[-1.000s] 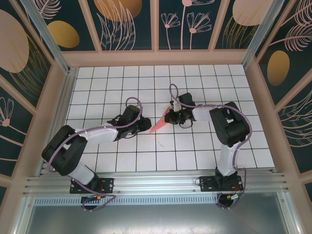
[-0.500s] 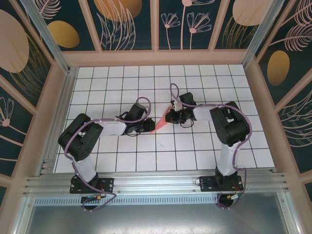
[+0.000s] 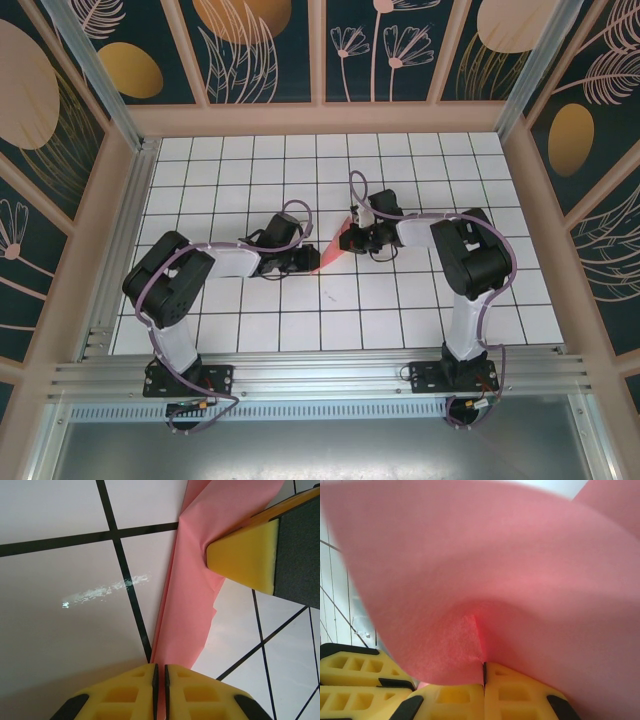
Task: Fold a paper plane with a square sheet of paper (pick it up from the middle)
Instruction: Fold the wing for the fifth time at the center of the table.
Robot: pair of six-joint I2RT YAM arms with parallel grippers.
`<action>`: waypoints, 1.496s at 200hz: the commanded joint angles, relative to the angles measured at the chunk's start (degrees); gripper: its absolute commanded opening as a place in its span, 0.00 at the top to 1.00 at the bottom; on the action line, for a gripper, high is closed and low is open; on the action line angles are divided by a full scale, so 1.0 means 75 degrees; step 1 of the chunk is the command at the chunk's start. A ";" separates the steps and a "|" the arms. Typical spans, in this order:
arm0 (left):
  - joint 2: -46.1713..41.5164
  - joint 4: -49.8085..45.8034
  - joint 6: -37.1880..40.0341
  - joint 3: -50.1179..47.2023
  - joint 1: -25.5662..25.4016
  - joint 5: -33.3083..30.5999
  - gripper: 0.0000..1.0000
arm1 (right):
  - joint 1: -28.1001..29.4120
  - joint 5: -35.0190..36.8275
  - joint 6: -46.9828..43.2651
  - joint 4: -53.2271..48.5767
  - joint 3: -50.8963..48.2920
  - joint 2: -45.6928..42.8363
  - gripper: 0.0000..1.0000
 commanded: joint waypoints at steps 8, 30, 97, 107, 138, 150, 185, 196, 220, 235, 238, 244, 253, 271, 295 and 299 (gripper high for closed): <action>0.0169 -0.0084 0.0235 0.0121 0.0040 0.0202 0.85 | -0.0062 0.0049 -0.0083 -0.0201 0.0131 0.0239 1.00; 0.0206 -0.0223 0.0294 0.0158 0.0046 0.0067 0.85 | -0.0063 0.0026 -0.0067 -0.0190 0.0130 0.0236 1.00; 0.0328 -0.0411 0.0440 0.0244 0.0045 0.0151 0.85 | -0.0061 0.0060 -0.0039 -0.0186 0.0134 0.0249 1.00; 0.0353 -0.0529 0.0527 0.0288 0.0040 0.0159 0.85 | -0.0061 0.0058 -0.0037 -0.0191 0.0130 0.0239 1.00; 0.0505 -0.1015 0.0794 0.0467 0.0043 0.0048 0.86 | -0.0057 0.0049 -0.0019 -0.0191 0.0160 0.0241 0.98; 0.0559 -0.1246 0.0884 0.0568 0.0036 -0.0080 0.86 | -0.0061 0.0055 -0.0008 -0.0191 0.0168 0.0224 0.98; 0.0601 -0.1785 0.1053 0.0699 0.0006 -0.0493 0.85 | -0.0053 -0.0012 0.0107 -0.0147 0.0171 0.0181 0.96; 0.0640 -0.1976 0.1112 0.0747 -0.0030 -0.0616 0.84 | -0.0057 -0.0122 0.0184 -0.0082 0.0159 0.0127 0.95; 0.0828 -0.2485 0.1270 0.0925 -0.0202 -0.0980 0.82 | -0.0060 -0.0299 0.0424 0.0178 0.0107 -0.0024 0.93; 0.0983 -0.2771 0.1323 0.1214 -0.0333 -0.1238 0.83 | -0.0062 -0.0324 0.0557 0.0257 0.0102 -0.0082 0.93; 0.1021 -0.2834 0.1333 0.1241 -0.0357 -0.1287 0.83 | -0.0063 -0.0335 0.0575 0.0269 0.0098 -0.0101 0.93; 0.1080 -0.2934 0.1338 0.1306 -0.0385 -0.1405 0.85 | -0.0063 -0.0338 0.0611 0.0296 0.0101 -0.0120 0.92; 0.1171 -0.3092 0.1316 0.1395 -0.0435 -0.1625 0.87 | -0.0057 -0.0338 0.0677 0.0333 0.0090 -0.0143 0.93; 0.1337 -0.3384 0.1280 0.1555 -0.0489 -0.1938 0.91 | -0.0063 -0.0360 0.0826 0.0464 0.0049 -0.0228 0.93; 0.1514 -0.3635 0.1245 0.1705 -0.0615 -0.2134 0.91 | -0.0057 -0.0362 0.1077 0.0704 -0.0014 -0.0446 0.93; 0.1530 -0.3671 0.1244 0.1719 -0.0633 -0.2172 0.91 | -0.0063 -0.0350 0.1118 0.0722 -0.0016 -0.0479 0.93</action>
